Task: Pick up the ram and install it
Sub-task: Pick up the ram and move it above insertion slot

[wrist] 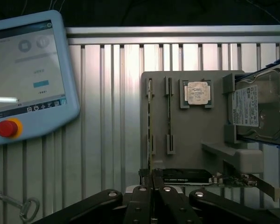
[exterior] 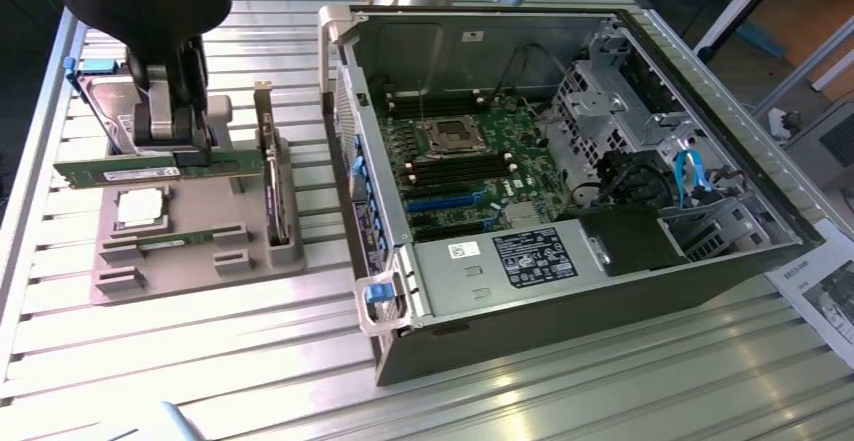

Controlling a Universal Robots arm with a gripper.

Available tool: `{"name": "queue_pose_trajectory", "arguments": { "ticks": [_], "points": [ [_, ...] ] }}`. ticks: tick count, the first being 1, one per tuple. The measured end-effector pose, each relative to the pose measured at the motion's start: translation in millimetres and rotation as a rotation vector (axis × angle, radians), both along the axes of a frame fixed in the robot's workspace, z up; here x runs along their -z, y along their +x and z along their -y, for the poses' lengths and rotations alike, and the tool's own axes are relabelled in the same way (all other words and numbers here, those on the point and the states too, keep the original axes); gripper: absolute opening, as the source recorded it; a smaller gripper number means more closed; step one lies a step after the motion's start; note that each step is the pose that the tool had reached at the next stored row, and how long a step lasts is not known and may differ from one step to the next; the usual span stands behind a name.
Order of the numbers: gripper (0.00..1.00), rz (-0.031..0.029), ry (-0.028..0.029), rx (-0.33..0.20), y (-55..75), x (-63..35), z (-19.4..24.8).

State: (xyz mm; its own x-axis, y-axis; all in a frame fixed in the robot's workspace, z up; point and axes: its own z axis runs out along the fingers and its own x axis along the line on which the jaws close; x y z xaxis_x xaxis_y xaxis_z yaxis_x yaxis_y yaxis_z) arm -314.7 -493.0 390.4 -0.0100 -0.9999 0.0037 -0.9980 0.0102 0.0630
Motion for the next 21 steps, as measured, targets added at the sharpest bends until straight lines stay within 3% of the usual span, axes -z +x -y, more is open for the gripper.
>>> {"name": "queue_pose_trajectory", "arguments": {
  "ticks": [4, 21],
  "points": [
    [0.12, 0.0001, 0.0, 0.0, 0.8, 0.0, 0.0],
    [0.12, -0.0057, 0.0, -0.002, 62.3, -1.3, 1.1]
  ]
}}
